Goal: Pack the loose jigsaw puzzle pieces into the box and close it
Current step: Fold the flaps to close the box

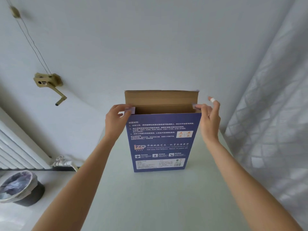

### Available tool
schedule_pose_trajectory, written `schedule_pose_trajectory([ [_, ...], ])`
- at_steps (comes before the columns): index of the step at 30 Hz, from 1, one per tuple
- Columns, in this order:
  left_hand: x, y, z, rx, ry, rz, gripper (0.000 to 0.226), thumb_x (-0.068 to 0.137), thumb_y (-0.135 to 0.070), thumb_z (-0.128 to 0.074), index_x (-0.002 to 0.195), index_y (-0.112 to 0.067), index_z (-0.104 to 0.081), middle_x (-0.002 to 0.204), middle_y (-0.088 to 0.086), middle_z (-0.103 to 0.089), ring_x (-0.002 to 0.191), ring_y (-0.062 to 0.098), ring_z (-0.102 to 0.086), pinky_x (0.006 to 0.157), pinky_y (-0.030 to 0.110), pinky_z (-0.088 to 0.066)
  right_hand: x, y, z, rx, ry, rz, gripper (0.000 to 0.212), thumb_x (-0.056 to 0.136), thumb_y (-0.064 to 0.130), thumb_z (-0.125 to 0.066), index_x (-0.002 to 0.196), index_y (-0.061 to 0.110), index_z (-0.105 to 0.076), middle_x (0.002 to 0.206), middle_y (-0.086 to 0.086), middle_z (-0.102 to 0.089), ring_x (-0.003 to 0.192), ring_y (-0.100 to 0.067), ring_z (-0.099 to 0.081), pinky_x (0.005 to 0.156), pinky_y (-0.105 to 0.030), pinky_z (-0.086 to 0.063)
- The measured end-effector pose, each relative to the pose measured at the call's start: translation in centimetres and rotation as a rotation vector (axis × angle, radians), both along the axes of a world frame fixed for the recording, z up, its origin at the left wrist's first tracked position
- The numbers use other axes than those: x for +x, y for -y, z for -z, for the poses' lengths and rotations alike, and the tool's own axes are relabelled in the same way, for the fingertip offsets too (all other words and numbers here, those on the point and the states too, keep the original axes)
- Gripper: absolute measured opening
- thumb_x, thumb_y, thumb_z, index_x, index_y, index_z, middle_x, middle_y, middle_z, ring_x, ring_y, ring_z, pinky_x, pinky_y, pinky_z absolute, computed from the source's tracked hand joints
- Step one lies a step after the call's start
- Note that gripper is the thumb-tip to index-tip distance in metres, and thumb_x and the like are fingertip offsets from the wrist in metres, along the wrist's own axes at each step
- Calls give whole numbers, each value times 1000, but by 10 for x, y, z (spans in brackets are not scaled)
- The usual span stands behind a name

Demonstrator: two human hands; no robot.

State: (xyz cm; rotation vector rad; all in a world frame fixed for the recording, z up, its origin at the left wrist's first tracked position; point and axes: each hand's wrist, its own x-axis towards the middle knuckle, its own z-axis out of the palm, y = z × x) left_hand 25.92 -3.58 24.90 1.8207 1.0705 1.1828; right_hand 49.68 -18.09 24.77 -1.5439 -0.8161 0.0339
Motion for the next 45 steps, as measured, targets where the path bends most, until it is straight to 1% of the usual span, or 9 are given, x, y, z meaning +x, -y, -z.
schedule_pose_trajectory([
  [4, 1, -7, -7, -164, 88, 39, 58, 81, -3, -61, 132, -24, -43, 125, -3, -47, 99, 11, -56, 71, 18, -44, 23, -8, -9, -220, 215, 49, 27, 90, 14, -55, 116, 12, -50, 97, -3, -68, 83, -23, -63, 72, -26, -42],
  [9, 4, -19, -13, -52, -19, 202, 82, 67, -10, -55, 142, -29, -29, 136, -5, -43, 119, 9, -42, 90, 21, -36, 42, -16, -27, -437, 338, -103, 77, 80, -1, -59, 143, 28, -25, 117, 2, -33, 68, -12, -53, 67, -24, -41],
  [14, -6, -11, -11, 161, -41, 147, 60, 77, -15, -71, 130, -25, -44, 120, -7, -56, 109, 6, -54, 85, 21, -48, 48, -17, -31, -464, 518, -207, 61, 82, -3, -56, 134, 26, -43, 117, -7, -47, 75, -15, -57, 75, -25, -47],
  [18, -14, -2, -12, 310, -154, 95, 43, 79, -21, -73, 118, -22, -54, 116, -6, -60, 101, 7, -60, 82, 21, -52, 44, -10, -28, -355, 551, -210, 32, 86, 18, -63, 118, 17, -58, 112, -4, -57, 76, -14, -64, 80, -33, -52],
  [21, -16, 7, -13, 311, -186, 38, 25, 83, -26, -69, 104, -18, -59, 108, -6, -63, 88, 5, -62, 72, 6, -47, 44, -4, -27, -284, 610, -170, 18, 87, 20, -64, 101, 11, -68, 102, -6, -66, 75, -17, -63, 76, -37, -54],
  [32, -11, 5, -12, 363, -231, -18, 14, 82, -10, -68, 94, -16, -73, 101, -2, -64, 78, 5, -61, 67, 2, -42, 41, 0, -16, -287, 575, -81, 12, 79, 13, -72, 91, 12, -74, 92, -2, -66, 71, -19, -59, 67, -33, -49],
  [36, -15, 5, -5, 399, -208, 31, 17, 85, -4, -63, 96, -12, -73, 102, 4, -64, 82, 15, -61, 75, 23, -55, 42, 7, -14, -263, 570, -132, 12, 81, 8, -69, 92, 10, -75, 95, -7, -66, 80, -24, -61, 69, -30, -45],
  [40, -18, 11, -2, 598, -523, -25, 14, 86, -21, -62, 98, -15, -67, 112, -1, -64, 107, 24, -51, 71, 37, -53, 40, 12, -15, -322, 727, -90, 8, 80, 14, -71, 86, 15, -76, 95, -5, -65, 78, -26, -61, 72, -34, -42],
  [45, -4, 11, -7, 614, -746, 177, 40, 87, -42, -58, 123, -26, -52, 143, -5, -43, 134, 21, -37, 108, 38, -31, 36, 19, -19, -429, 951, -2, 8, 79, 28, -71, 82, 23, -76, 110, -2, -63, 101, -32, -51, 78, -37, -35],
])
